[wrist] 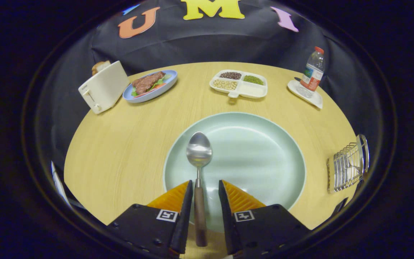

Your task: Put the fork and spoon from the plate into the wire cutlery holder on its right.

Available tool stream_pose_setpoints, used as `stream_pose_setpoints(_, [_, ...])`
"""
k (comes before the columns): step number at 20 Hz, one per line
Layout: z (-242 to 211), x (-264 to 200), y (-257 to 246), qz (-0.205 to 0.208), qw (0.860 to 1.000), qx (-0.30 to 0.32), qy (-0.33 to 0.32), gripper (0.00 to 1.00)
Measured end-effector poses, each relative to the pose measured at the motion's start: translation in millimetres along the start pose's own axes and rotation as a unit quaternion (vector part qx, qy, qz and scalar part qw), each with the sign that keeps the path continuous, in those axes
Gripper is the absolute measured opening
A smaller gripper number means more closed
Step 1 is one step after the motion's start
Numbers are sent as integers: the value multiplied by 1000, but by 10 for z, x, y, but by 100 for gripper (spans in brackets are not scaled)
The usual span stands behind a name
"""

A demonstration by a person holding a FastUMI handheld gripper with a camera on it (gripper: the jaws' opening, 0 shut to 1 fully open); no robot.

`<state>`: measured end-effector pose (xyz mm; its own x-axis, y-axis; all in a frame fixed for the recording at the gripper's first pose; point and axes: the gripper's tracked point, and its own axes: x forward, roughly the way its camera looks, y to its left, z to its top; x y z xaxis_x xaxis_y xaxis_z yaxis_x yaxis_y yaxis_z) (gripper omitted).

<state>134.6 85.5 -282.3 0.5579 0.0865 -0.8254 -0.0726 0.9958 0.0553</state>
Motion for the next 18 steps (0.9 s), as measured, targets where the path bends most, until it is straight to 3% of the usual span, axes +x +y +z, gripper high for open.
stream_pose_setpoints(1, [13,23,57,15,1000,2,3,43])
stream_pose_setpoints(3, [19,27,59,15,1000,-2,6,10])
stream_pose_setpoints(7, [37,-34,67,15,1000,-9,7,2])
stream_pose_setpoints(18, [218,-650,-124,20,998,-1,-58,0])
